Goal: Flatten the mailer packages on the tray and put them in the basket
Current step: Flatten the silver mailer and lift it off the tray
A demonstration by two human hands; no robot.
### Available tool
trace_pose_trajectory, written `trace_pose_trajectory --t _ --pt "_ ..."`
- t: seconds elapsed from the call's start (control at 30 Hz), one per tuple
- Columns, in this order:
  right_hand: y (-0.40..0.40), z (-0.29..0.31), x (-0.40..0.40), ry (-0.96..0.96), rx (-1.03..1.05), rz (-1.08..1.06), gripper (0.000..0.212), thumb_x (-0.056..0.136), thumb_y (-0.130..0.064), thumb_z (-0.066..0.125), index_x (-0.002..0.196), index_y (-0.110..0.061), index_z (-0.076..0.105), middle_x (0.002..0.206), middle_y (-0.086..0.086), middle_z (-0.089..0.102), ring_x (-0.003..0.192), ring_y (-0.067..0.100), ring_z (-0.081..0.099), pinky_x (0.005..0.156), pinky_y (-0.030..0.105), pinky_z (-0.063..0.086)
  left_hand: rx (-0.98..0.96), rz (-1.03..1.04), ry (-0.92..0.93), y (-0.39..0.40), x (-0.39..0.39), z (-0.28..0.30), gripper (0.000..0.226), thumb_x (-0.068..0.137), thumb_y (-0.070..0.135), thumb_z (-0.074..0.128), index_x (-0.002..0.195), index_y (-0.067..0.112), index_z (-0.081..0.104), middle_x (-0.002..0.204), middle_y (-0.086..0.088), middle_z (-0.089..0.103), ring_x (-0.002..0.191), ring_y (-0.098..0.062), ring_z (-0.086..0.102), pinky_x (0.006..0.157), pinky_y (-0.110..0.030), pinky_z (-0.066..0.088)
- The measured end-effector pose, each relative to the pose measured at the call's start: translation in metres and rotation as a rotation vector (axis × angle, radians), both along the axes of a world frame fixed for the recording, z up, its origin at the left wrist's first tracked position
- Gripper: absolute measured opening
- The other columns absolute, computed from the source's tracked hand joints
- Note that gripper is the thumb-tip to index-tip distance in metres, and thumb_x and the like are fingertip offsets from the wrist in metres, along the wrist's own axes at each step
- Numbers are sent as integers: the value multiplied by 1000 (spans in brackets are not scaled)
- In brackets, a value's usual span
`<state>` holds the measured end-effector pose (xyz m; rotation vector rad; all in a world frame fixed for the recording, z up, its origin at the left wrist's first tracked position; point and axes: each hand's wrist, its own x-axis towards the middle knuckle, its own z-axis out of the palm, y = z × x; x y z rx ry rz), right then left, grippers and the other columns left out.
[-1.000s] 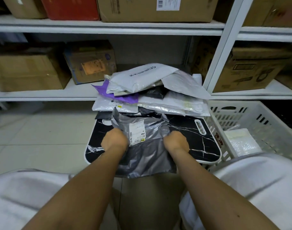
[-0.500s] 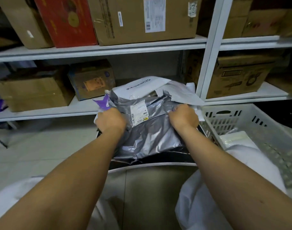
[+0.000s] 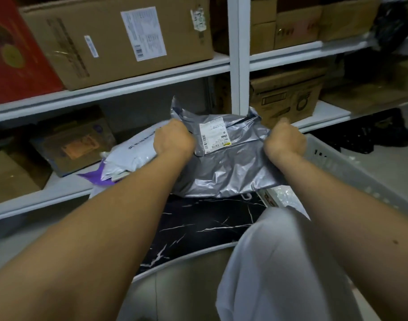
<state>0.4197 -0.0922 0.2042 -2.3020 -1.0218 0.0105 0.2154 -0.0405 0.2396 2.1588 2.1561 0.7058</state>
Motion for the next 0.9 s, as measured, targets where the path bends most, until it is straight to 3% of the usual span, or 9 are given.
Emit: trace_pose_trajectory --t 0.13,0.33,0.43,0.53,0.67,0.73,0.8,0.87,0.9 --pt "4 -22 49 -17 -42 -79 31 98 -9 41 129 -8 40 122 22 60 112 41 56 85 42 45 -47 -192 4 8 58 -15 45 95 9 40 139 17 35 123 -17 58 111 -37 54 76 -38 39" --pt "5 -60 121 -25 -210 -193 33 97 -6 42 125 -3 59 129 19 59 120 36 55 96 41 46 -225 -382 -27 27 144 -63 25 93 10 45 107 6 65 116 -20 63 106 -39 57 80 -37 44" --pt "1 -79 155 -25 -292 -233 34 96 -6 44 127 0 56 132 20 56 122 35 54 98 41 45 -322 -434 -52 27 183 -81 23 93 10 48 103 0 67 113 -19 64 107 -36 58 80 -34 44" --pt "-2 -97 187 -39 -382 -239 37 95 -11 49 129 -1 55 133 19 56 123 34 53 97 40 45 -441 -490 -24 26 212 -95 13 87 9 58 76 3 62 95 -13 63 94 -30 61 72 -28 42" --pt "-10 -123 222 -27 -513 -259 39 93 -16 52 130 -4 56 135 18 54 125 33 52 99 37 44 -613 -573 -209 28 247 -126 26 86 6 55 106 -8 64 109 -22 67 100 -34 66 85 -40 56" --pt "-13 -138 236 -75 -614 -232 39 93 -21 53 128 -6 57 135 15 54 123 31 53 99 35 45 -690 -693 -140 23 258 -148 26 90 7 54 110 -4 64 109 -18 67 101 -30 66 85 -34 55" --pt "-17 -156 244 -119 -751 -156 38 93 -28 54 127 -10 58 133 10 57 121 28 54 99 34 46 -846 -796 62 12 265 -160 22 96 15 51 105 3 67 102 -11 68 95 -26 64 79 -27 47" --pt "-18 -184 254 -118 -840 -101 41 94 -33 53 129 -13 57 134 9 56 122 28 53 99 36 45 -1016 -798 177 3 269 -169 27 96 28 52 89 5 65 92 -9 63 85 -22 57 77 -31 41" --pt "-18 -206 259 -90 -896 -108 44 94 -34 51 132 -13 55 137 11 53 125 29 50 99 38 43 -1041 -856 245 0 271 -176 30 95 34 53 91 6 64 96 -10 62 89 -23 56 80 -32 42"
